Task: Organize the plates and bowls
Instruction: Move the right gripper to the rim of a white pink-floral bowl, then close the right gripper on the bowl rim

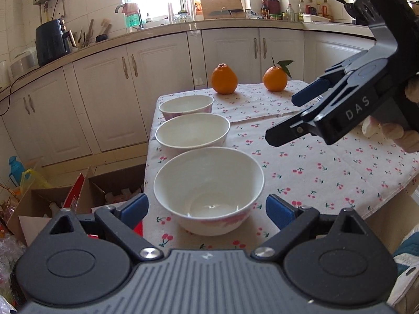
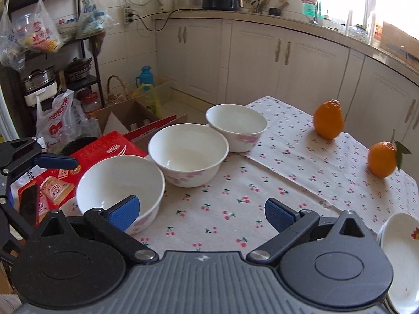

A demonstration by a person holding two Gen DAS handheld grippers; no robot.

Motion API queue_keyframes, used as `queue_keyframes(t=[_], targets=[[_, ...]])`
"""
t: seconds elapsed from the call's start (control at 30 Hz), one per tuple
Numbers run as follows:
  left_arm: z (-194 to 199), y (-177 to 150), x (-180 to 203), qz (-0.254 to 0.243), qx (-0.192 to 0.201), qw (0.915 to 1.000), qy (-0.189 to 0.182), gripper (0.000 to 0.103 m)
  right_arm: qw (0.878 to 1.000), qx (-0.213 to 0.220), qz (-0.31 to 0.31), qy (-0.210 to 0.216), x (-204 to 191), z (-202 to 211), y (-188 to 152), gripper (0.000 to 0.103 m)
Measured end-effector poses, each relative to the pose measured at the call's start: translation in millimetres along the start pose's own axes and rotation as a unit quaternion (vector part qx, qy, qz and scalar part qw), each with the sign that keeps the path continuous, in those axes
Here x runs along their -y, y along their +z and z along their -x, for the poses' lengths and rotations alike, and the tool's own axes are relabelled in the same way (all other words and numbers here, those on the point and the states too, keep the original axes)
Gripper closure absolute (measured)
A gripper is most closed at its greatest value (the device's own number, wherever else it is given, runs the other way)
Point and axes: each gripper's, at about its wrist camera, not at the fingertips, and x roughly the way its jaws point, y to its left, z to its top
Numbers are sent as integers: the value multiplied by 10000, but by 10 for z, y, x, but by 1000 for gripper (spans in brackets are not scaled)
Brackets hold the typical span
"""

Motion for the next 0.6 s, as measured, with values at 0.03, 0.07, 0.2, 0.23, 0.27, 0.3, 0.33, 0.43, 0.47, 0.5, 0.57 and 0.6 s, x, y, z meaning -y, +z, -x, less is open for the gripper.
queue_keyframes(t=[0.03,0.07,0.2,0.23,0.27,0.3,0.33,0.43,0.47,0.5,0.57,0.6], targets=[[-30,-21,-33,22,-28,10000,-41,7,10000,-43,34,80,-39,-38,17,0],[-57,-34,-58,39,-58,10000,-70,7,9999,-68,66,145,-74,-71,30,0],[-147,-83,-149,17,-129,9998,-178,7,9991,-148,58,389,-180,-199,95,0],[-164,-92,-162,-1,-139,9997,-202,7,9988,-169,60,449,-198,-224,106,0],[-177,-101,-174,-25,-142,9996,-222,7,9983,-214,74,528,-216,-262,115,1],[-190,-103,-174,-46,-143,9996,-253,7,9980,-248,81,572,-231,-295,120,2],[-196,-107,-176,-63,-137,9995,-280,7,9977,-287,84,611,-241,-326,124,4],[-208,-121,-186,-90,-119,9992,-359,8,9961,-407,93,782,-259,-403,141,14],[-212,-120,-190,-77,-114,9991,-401,8,9955,-456,79,831,-262,-432,149,17],[-220,-113,-190,-69,-115,9990,-434,9,9949,-494,65,872,-261,-457,154,19],[-229,-102,-184,-82,-111,9988,-480,11,9940,-546,18,949,-249,-503,165,23],[-228,-100,-185,-92,-105,9985,-521,13,9933,-561,-26,1010,-235,-527,170,25]])
